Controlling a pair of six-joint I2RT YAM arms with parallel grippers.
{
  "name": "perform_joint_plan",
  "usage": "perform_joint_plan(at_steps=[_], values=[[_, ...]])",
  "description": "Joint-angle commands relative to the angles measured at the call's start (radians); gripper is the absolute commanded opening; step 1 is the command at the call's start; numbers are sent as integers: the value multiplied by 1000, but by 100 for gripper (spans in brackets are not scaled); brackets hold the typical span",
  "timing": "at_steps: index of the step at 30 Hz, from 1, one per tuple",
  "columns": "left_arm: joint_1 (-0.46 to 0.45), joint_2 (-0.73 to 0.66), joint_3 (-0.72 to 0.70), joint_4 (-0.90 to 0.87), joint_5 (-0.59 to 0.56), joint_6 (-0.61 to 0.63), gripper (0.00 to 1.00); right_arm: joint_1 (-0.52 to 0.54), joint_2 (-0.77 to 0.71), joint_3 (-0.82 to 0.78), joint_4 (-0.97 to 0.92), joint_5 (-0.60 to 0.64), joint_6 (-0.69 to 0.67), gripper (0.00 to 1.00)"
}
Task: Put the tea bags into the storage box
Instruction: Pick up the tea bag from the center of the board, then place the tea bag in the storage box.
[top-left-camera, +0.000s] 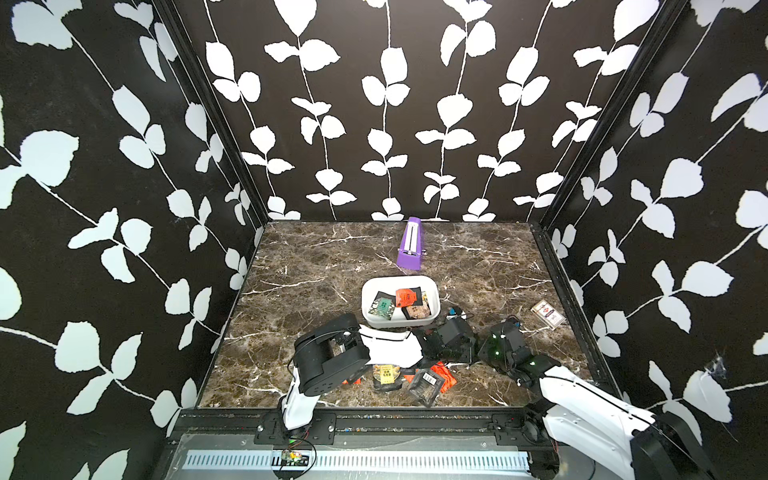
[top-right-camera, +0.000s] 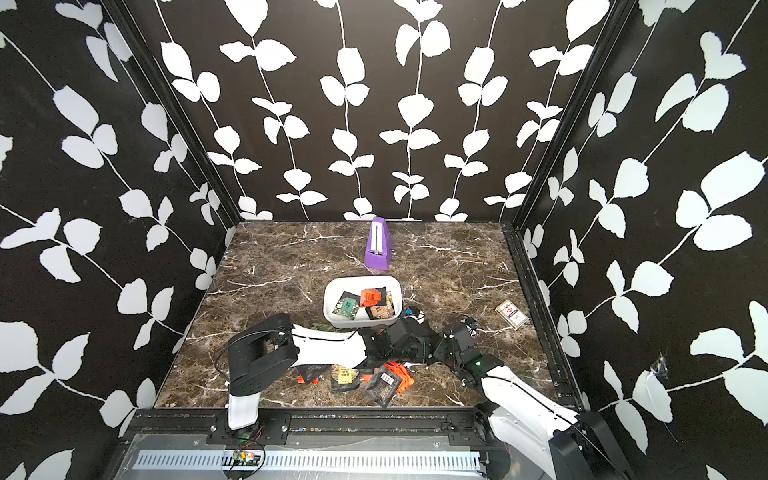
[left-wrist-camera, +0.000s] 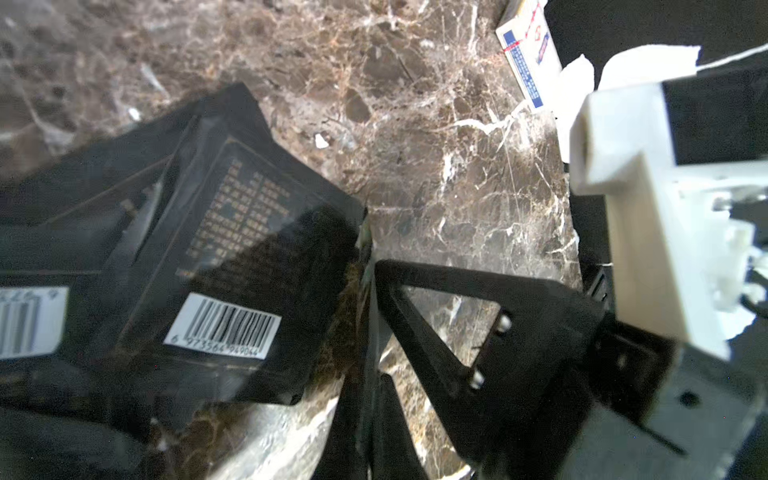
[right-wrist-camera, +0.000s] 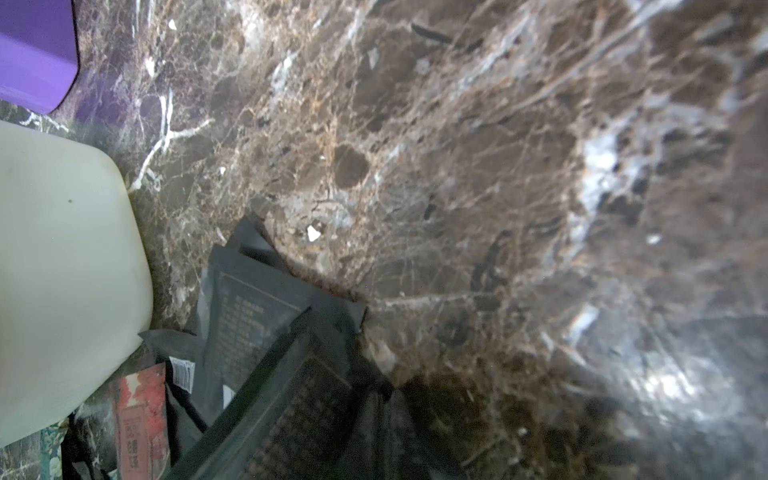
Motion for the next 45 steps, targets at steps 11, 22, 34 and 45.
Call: perform_joint_plan(at_steps=[11,22,34,45], values=[[33,-305,34,-248,-45,371,0,-3,-411,87,-372,97,-96,25],[251,-507,-10,-408,-171,523,0,-3,-387,107,-325,0,-142,29],[467,-404,-50,-373,-20,477,0,1,-271,88,-252,-35,-150,29],[480,-344,-34,-433,-48,466,4,2,-281,64,-250,-35,-142,30]])
